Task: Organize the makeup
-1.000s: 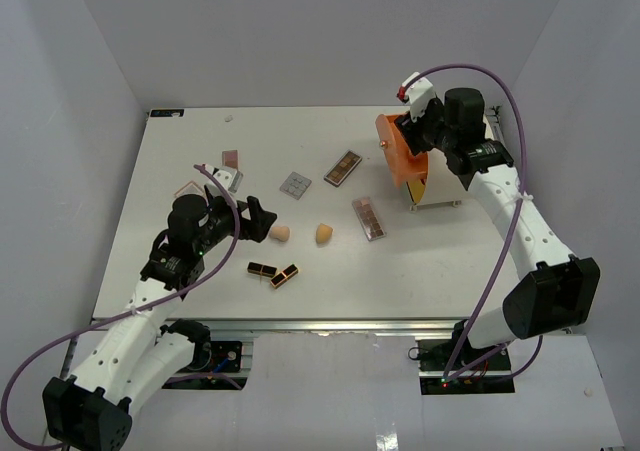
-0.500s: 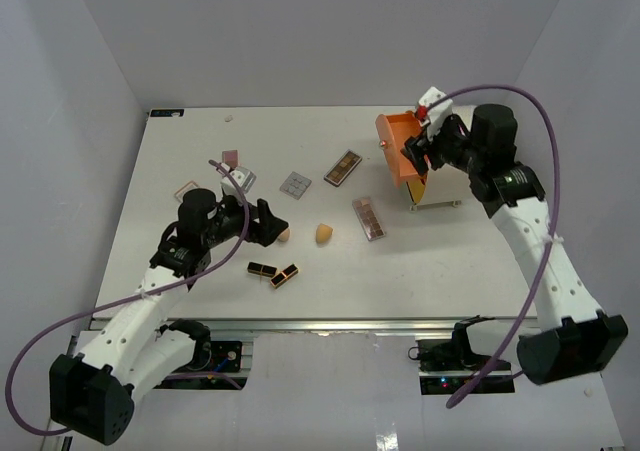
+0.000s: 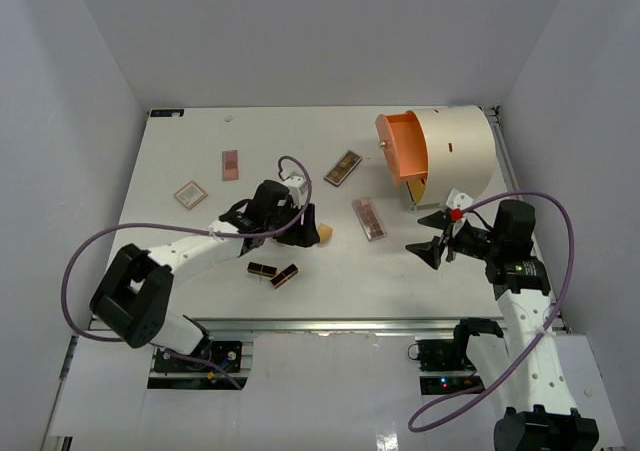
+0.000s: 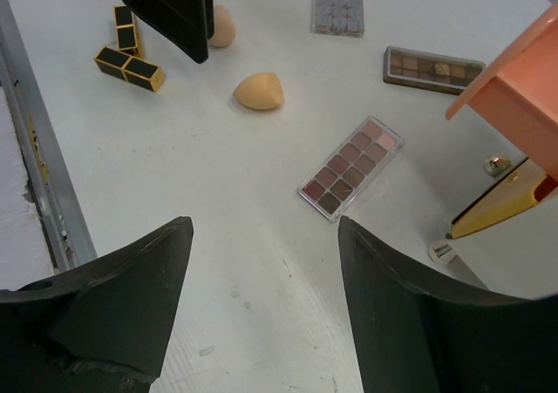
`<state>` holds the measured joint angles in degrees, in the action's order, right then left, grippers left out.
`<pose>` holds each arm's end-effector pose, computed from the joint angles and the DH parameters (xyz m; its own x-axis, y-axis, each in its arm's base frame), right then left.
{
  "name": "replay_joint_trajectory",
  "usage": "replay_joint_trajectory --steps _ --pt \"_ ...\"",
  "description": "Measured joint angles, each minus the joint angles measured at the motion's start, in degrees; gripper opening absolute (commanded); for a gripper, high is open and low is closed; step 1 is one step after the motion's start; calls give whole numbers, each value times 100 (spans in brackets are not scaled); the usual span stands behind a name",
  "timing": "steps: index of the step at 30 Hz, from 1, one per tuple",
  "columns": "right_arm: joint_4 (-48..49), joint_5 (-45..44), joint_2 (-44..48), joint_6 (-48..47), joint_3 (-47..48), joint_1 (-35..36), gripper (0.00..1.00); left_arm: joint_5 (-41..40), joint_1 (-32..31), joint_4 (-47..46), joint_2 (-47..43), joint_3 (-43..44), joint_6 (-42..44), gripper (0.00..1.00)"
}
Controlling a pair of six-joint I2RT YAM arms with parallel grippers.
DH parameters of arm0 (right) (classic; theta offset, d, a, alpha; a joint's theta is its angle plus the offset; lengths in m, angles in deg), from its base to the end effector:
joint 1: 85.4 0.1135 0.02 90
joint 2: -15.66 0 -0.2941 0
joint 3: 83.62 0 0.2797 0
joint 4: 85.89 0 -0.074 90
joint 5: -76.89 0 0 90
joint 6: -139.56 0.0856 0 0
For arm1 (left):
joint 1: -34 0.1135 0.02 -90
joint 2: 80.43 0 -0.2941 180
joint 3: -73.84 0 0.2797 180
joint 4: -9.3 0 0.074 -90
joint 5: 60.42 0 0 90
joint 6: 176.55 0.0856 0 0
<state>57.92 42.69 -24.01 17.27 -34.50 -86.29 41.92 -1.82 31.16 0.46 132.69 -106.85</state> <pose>0.1797 0.0680 0.2922 0.0096 -0.3005 -0.9537 -0.8573 0.4885 -0.1625 0.2701 -0.2175 0.1896 -0.7690 0.1371 -0.6244 0.4583 0.7992 -0.3890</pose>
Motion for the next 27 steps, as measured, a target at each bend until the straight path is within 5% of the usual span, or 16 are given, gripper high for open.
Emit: replay_joint_trajectory --steps 13,21,27 --pt "167 740 333 -85 -90 -538 73 -937 -317 145 2019 1660 -282 53" --pt "167 740 381 -78 -92 -568 73 -1202 -410 332 2425 1918 -307 50" --pt "169 743 435 -66 -92 -613 73 -1366 -461 468 2394 1923 -248 20"
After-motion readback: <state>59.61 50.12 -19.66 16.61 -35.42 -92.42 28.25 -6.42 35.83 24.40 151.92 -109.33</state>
